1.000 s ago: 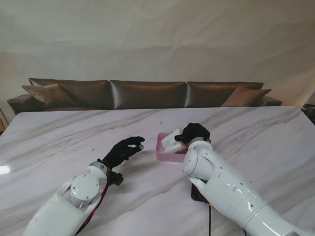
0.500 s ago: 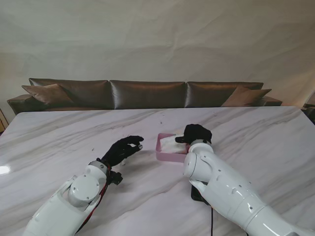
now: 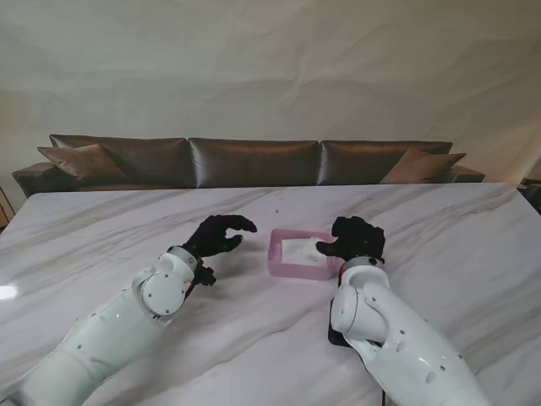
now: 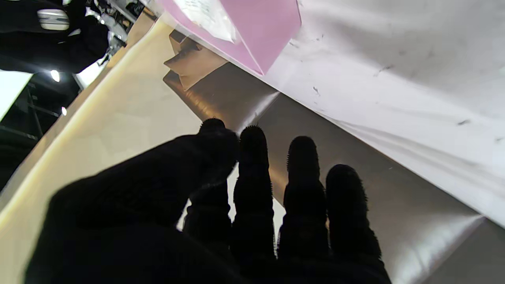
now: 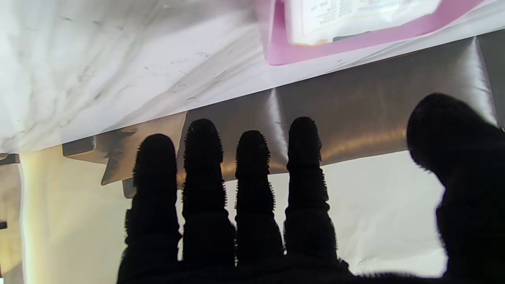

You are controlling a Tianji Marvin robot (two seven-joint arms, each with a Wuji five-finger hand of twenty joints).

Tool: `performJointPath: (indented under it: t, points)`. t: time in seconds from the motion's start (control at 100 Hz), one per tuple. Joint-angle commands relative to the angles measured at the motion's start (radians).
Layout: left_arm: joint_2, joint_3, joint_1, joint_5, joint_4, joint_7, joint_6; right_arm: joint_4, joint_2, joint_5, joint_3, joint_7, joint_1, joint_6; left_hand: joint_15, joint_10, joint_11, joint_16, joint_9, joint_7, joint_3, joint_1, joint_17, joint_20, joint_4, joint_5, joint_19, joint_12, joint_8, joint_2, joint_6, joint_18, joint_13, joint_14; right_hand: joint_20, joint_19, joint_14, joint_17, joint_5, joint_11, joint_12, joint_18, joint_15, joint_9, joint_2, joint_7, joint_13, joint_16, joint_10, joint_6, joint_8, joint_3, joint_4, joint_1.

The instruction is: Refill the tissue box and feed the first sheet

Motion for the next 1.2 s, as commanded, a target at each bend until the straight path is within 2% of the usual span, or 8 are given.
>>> performJointPath:
  t: [0.0,0.14,0.34,0.54,0.71,0.86,1.06,1.19]
  points:
    - [-0.031,0.021,-0.043,0.014,0.025,0.000,-0.015,-0.012,0.011,-0.006,0.009,0.006,-0.036,-0.002,-0.039,-0.058,-0.047,-0.064,0.050,-0.007,0.072,0.015,-0.024,-0.080,-0.031,0.042,-1.012,-0.031,-0.030,-0.056,-0.061,-0.096,0.055,-0.061,0.016,-0.015,0.008,-0.008,-0.003,-0.010,-0.017,-0.004,-0.023,-0.018,0.014,-0.004,-0.007,-0.007,0.020,0.006,-0.008,0.006,0.002,-0.002]
    - [-0.075,0.137,-0.151,0.045,0.186,0.043,-0.096,-0.057,0.014,-0.012,0.051,-0.005,-0.094,-0.003,-0.054,-0.096,-0.123,-0.157,0.097,-0.064,0.117,-0.011,-0.004,-0.251,-0.110,0.105,-1.396,-0.075,-0.070,-0.159,-0.104,-0.149,0.062,-0.119,0.012,-0.029,0.001,-0.012,0.001,-0.007,-0.020,-0.009,-0.028,-0.011,0.012,-0.006,-0.001,-0.011,0.018,0.007,-0.011,0.002,-0.001,0.003]
    - [-0.137,0.246,-0.237,0.062,0.340,0.089,-0.171,-0.073,0.014,-0.006,0.077,-0.011,-0.131,-0.001,-0.080,-0.141,-0.155,-0.173,0.081,-0.098,0.139,0.008,-0.006,-0.312,-0.144,0.103,-1.536,-0.091,-0.088,-0.200,-0.137,-0.137,-0.010,-0.161,0.009,-0.037,0.000,-0.016,0.006,-0.001,-0.019,-0.011,-0.030,-0.006,0.012,-0.005,0.001,-0.012,0.019,0.010,-0.012,-0.001,-0.003,0.013]
    - [-0.196,0.303,-0.283,0.055,0.460,0.118,-0.230,-0.063,0.006,0.027,0.079,-0.022,-0.131,-0.001,-0.069,-0.142,-0.147,-0.170,0.138,-0.067,0.155,0.057,0.002,-0.312,-0.153,0.134,-1.544,-0.092,-0.075,-0.208,-0.161,-0.147,0.011,-0.173,0.006,-0.044,-0.003,-0.019,0.010,0.005,-0.017,-0.010,-0.031,-0.001,0.013,-0.003,0.008,-0.013,0.018,0.011,-0.013,-0.007,-0.007,0.022]
    - [-0.230,0.339,-0.308,0.056,0.534,0.130,-0.266,-0.051,0.001,0.043,0.075,-0.033,-0.124,-0.004,-0.047,-0.135,-0.151,-0.163,0.214,-0.025,0.171,0.097,0.003,-0.282,-0.175,0.170,-1.501,-0.097,-0.058,-0.200,-0.181,-0.151,0.084,-0.164,0.005,-0.047,-0.005,-0.020,0.013,0.008,-0.017,-0.010,-0.033,0.003,0.015,-0.001,0.016,-0.014,0.019,0.013,-0.013,-0.009,-0.008,0.026]
    - [-0.262,0.376,-0.333,0.066,0.610,0.150,-0.299,-0.042,-0.005,0.062,0.073,-0.042,-0.120,-0.007,-0.038,-0.149,-0.139,-0.160,0.259,0.011,0.187,0.128,0.005,-0.274,-0.174,0.208,-1.486,-0.093,-0.045,-0.192,-0.206,-0.160,0.119,-0.174,0.002,-0.049,-0.005,-0.019,0.017,0.009,-0.016,-0.011,-0.032,0.008,0.016,0.001,0.021,-0.013,0.018,0.015,-0.014,-0.011,-0.008,0.026]
    - [-0.290,0.418,-0.349,0.081,0.674,0.175,-0.323,-0.039,-0.008,0.074,0.073,-0.050,-0.119,-0.010,-0.019,-0.150,-0.123,-0.154,0.315,0.051,0.191,0.154,0.008,-0.258,-0.177,0.248,-1.456,-0.089,-0.032,-0.188,-0.226,-0.163,0.170,-0.169,0.000,-0.051,-0.006,-0.019,0.020,0.011,-0.016,-0.013,-0.032,0.012,0.018,0.002,0.026,-0.013,0.019,0.014,-0.015,-0.012,-0.009,0.027]
    - [-0.289,0.452,-0.353,0.102,0.675,0.191,-0.320,-0.036,-0.009,0.079,0.073,-0.051,-0.118,-0.012,-0.007,-0.149,-0.124,-0.149,0.342,0.068,0.187,0.161,0.008,-0.236,-0.186,0.260,-1.414,-0.092,-0.028,-0.189,-0.235,-0.153,0.193,-0.166,-0.001,-0.052,-0.006,-0.019,0.022,0.011,-0.016,-0.012,-0.031,0.013,0.020,0.003,0.028,-0.012,0.019,0.015,-0.015,-0.013,-0.009,0.026]
